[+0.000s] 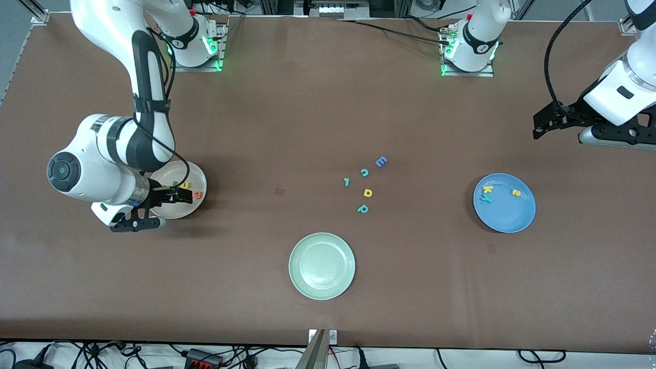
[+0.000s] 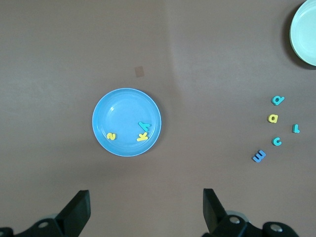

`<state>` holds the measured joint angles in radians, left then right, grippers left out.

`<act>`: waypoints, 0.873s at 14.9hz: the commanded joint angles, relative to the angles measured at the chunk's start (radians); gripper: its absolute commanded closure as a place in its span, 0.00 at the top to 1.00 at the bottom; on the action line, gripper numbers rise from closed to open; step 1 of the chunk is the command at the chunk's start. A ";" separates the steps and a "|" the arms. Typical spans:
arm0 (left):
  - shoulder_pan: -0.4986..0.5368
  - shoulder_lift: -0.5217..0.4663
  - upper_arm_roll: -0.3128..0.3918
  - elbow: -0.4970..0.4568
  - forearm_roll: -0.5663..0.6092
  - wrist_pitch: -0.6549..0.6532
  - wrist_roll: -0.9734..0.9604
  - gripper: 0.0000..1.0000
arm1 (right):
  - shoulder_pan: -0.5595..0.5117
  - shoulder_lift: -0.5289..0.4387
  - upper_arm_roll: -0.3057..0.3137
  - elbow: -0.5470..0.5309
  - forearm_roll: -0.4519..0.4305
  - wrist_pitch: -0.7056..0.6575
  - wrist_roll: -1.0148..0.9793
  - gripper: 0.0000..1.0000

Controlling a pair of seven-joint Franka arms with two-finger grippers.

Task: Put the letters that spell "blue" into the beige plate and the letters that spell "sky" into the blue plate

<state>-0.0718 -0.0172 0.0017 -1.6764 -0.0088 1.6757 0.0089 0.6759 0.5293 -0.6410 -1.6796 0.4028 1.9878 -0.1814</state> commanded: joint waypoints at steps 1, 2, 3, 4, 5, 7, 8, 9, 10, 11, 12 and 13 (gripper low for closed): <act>-0.002 -0.007 -0.002 0.009 0.018 -0.017 0.002 1.00 | -0.187 -0.124 0.241 0.030 -0.210 -0.061 0.132 1.00; -0.002 -0.007 -0.003 0.009 0.018 -0.017 0.002 1.00 | -0.238 -0.146 0.303 0.053 -0.270 -0.087 0.167 1.00; -0.002 -0.007 -0.002 0.009 0.018 -0.019 0.002 1.00 | -0.274 -0.163 0.338 0.075 -0.316 -0.115 0.192 1.00; -0.002 -0.007 -0.002 0.009 0.018 -0.019 0.002 1.00 | -0.318 -0.178 0.374 0.104 -0.356 -0.148 0.189 1.00; -0.002 -0.007 -0.002 0.009 0.018 -0.019 0.002 1.00 | -0.373 -0.186 0.429 0.142 -0.380 -0.185 0.191 1.00; -0.002 -0.007 -0.002 0.009 0.018 -0.030 0.002 1.00 | -0.473 -0.221 0.523 0.187 -0.389 -0.242 0.194 1.00; -0.002 -0.007 -0.002 0.009 0.018 -0.031 0.002 1.00 | -0.484 -0.241 0.527 0.187 -0.389 -0.238 0.192 1.00; -0.002 -0.007 -0.002 0.009 0.018 -0.031 0.002 1.00 | -0.502 -0.258 0.527 0.187 -0.387 -0.231 0.186 1.00; -0.002 -0.007 -0.002 0.009 0.018 -0.031 0.003 1.00 | -0.533 -0.278 0.532 0.187 -0.387 -0.225 0.180 1.00; -0.003 -0.007 -0.003 0.009 0.018 -0.031 0.002 1.00 | -0.565 -0.294 0.535 0.189 -0.387 -0.224 0.177 1.00; -0.003 -0.007 -0.003 0.009 0.018 -0.031 0.002 1.00 | -0.600 -0.314 0.535 0.187 -0.394 -0.230 0.178 1.00; -0.003 -0.007 -0.003 0.009 0.018 -0.031 0.002 1.00 | -0.620 -0.327 0.535 0.187 -0.404 -0.234 0.175 1.00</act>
<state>-0.0720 -0.0173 0.0012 -1.6764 -0.0088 1.6629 0.0086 0.1266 0.2408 -0.1392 -1.4876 0.0233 1.7728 -0.0080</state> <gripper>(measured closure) 0.000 0.000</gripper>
